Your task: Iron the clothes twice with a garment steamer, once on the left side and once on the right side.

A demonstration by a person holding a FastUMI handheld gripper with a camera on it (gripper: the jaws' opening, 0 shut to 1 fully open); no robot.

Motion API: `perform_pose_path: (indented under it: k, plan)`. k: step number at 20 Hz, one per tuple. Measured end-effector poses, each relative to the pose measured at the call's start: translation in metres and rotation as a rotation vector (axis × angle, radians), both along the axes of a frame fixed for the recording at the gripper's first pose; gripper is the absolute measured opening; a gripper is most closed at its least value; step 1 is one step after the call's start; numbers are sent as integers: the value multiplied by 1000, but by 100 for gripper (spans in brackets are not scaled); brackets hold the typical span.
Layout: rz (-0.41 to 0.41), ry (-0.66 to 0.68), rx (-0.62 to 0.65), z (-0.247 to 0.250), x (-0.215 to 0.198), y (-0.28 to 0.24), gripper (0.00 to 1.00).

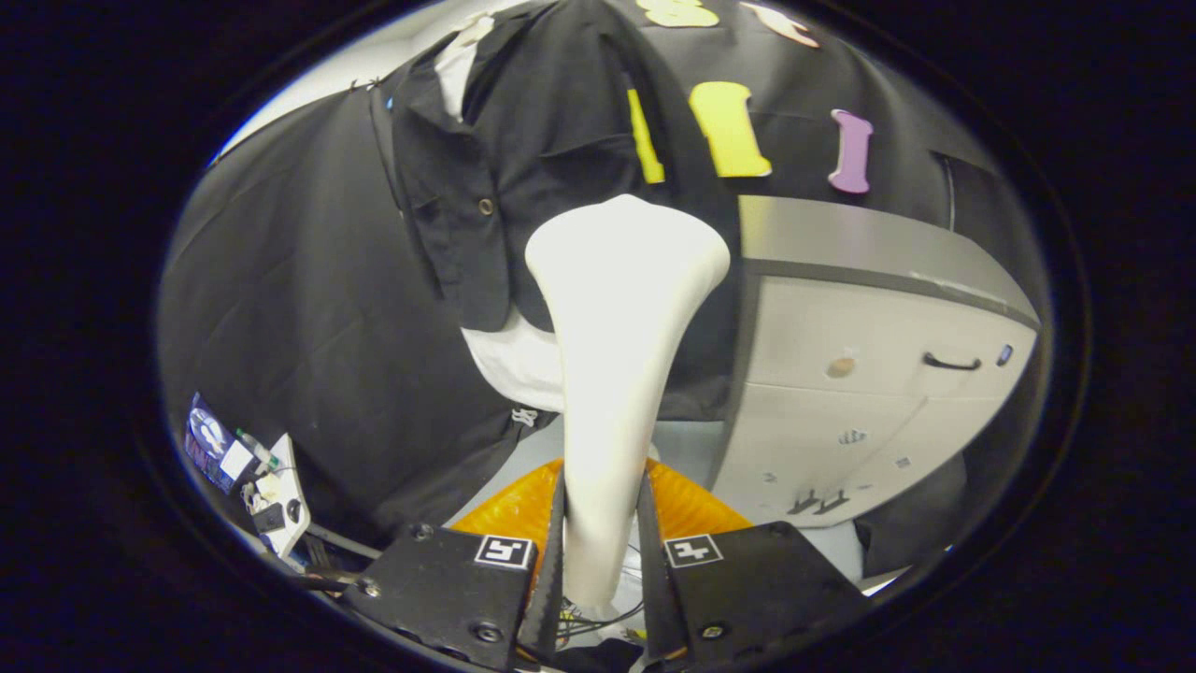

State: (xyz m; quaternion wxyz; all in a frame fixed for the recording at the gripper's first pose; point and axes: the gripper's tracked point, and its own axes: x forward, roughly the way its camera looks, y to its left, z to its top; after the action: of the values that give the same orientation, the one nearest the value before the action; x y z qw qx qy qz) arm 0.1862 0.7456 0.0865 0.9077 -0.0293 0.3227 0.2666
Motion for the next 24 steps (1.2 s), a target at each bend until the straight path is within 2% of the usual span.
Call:
perform_pose_path:
  k: [4,8,9,12,14,15,19,24]
  plan:
    - [-54,-10,2,4,6,6,38]
    - [-98,-45,9,-1,-19,15,38]
    - [-106,-57,12,4,-14,2,38]
    - [-132,-74,15,8,-26,17,38]
    - [-165,-60,34,13,-23,25,38]
    - [-187,-45,50,6,-12,7,38]
    - [-248,7,57,-7,0,-2,38]
    - [-321,-3,80,11,14,12,38]
